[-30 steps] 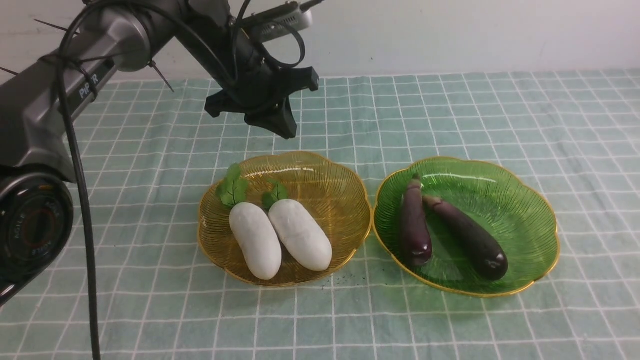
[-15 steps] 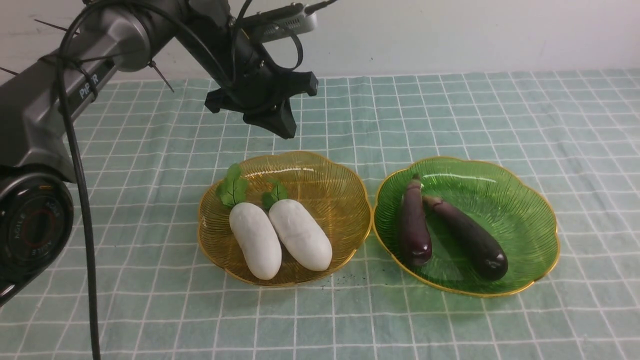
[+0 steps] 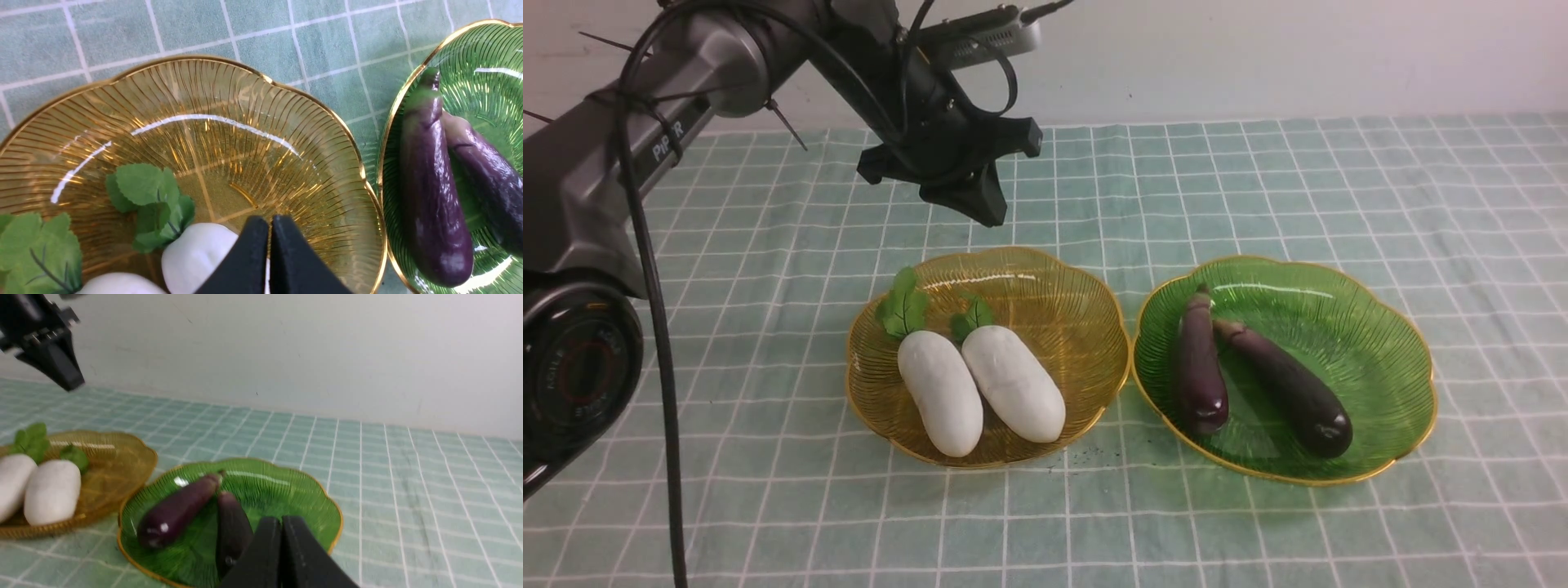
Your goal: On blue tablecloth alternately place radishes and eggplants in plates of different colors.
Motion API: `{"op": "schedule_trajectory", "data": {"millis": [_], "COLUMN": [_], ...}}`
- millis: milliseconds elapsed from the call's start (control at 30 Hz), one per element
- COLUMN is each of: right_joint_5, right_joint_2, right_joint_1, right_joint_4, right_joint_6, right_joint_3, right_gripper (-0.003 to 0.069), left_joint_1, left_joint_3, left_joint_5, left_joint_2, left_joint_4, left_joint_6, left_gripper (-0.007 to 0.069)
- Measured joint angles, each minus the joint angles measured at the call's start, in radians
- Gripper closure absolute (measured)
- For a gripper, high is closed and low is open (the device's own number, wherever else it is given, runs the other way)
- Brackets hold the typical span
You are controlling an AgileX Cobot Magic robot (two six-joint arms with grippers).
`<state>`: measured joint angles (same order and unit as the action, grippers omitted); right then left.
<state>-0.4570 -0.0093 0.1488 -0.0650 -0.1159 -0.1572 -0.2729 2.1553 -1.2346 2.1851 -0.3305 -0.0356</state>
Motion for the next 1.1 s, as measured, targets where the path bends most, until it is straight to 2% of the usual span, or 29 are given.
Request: {"op": "schedule_trajectory", "data": {"millis": [267, 567, 700, 867, 1100], "right_joint_5": [-0.010, 0.046, 0.051, 0.052, 0.052], "right_joint_2": [-0.002, -0.003, -0.003, -0.003, -0.003], "right_joint_1": [-0.052, -0.055, -0.093, -0.165, -0.172], "right_joint_4": [-0.003, -0.003, -0.003, -0.004, -0.005], "right_joint_6": [0.000, 0.000, 0.000, 0.000, 0.000], "right_joint_3": [0.165, 0.174, 0.175, 0.175, 0.175], "right_gripper": [0.0674, 0.0674, 0.0674, 0.0674, 0.0674], "left_joint_1": [0.000, 0.000, 0.000, 0.000, 0.000], "left_joint_3": [0.003, 0.011, 0.010, -0.027, -0.185], "left_joint_5": [-0.002, -0.019, -0.020, -0.024, -0.026], "left_joint_2": [-0.065, -0.261, -0.343, -0.506, -0.735], "left_joint_4": [0.000, -0.001, -0.001, -0.003, -0.004], "left_joint_6": [0.018, 0.025, 0.025, 0.061, 0.112], "left_gripper": [0.0632, 0.0632, 0.0632, 0.0632, 0.0632]}}
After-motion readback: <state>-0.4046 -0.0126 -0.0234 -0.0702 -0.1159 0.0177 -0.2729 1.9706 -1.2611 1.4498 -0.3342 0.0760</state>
